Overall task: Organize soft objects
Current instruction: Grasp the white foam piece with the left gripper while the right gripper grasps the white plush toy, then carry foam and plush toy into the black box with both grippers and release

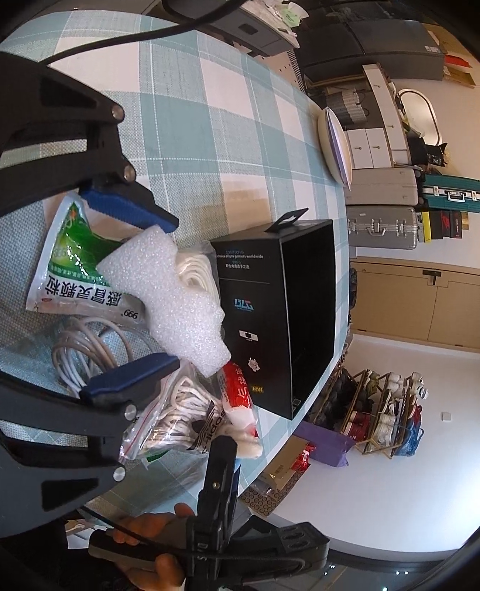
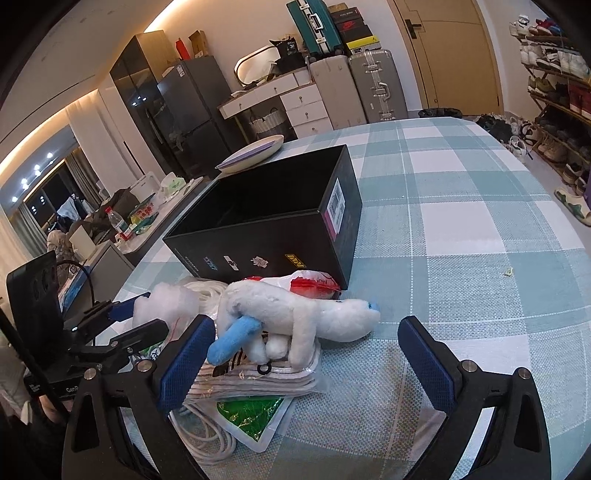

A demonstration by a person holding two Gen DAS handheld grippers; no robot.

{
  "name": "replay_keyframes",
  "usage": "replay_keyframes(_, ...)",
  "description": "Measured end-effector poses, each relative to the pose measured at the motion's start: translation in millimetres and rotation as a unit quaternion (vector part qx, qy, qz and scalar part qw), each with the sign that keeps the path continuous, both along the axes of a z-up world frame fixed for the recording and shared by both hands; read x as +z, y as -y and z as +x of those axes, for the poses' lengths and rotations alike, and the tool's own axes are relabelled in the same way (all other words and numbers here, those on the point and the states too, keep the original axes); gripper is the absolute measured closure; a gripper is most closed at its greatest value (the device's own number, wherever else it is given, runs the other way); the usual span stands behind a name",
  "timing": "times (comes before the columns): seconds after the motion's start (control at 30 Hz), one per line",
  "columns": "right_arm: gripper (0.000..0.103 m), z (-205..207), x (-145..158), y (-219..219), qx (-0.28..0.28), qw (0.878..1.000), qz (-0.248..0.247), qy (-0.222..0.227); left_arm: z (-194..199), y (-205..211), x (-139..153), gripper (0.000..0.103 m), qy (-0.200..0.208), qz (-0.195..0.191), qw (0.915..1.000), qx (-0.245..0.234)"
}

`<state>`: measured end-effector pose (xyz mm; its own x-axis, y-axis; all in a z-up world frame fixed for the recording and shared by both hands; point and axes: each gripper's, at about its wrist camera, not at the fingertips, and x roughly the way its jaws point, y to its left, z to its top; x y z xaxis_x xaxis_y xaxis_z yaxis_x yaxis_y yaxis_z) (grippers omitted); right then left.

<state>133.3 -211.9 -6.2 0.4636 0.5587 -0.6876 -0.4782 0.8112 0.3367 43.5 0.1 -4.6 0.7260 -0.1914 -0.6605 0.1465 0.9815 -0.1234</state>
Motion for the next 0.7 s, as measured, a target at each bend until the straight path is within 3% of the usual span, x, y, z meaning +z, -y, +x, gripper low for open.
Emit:
replay_keyframes(0.2, 0.023, 2.6, -2.9, -0.1, 0.005, 1.0, 0.013, -0.01, -3.3, 0.6, 3.3, 0.038, 0.01, -0.001, 0.9999, -0.003)
replay_keyframes(0.3, 0.045, 0.5, -1.7, -1.6, 0.017, 1.0, 0.018, -0.012, -4.9, -0.3, 5.1, 0.038, 0.013, -0.003, 0.9999, -0.002)
replay_keyframes(0.37, 0.047, -3.2, -0.2, -3.0, 0.022, 1.0, 0.015, -0.004, -5.6, -0.9, 5.9, 0.038, 0.015, -0.003, 0.9999, -0.001)
replay_keyframes(0.5, 0.065, -9.4, 3.8, -3.8, 0.027, 0.999, 0.015, 0.017, -8.0, -1.7, 8.1, 0.038, 0.021, -0.002, 0.9998, 0.001)
replay_keyframes(0.7, 0.072, -20.8, 12.3, 0.4, 0.023, 0.998, 0.016, 0.054, -11.4, -2.3, 10.2, 0.038, 0.025, -0.002, 0.9997, 0.003)
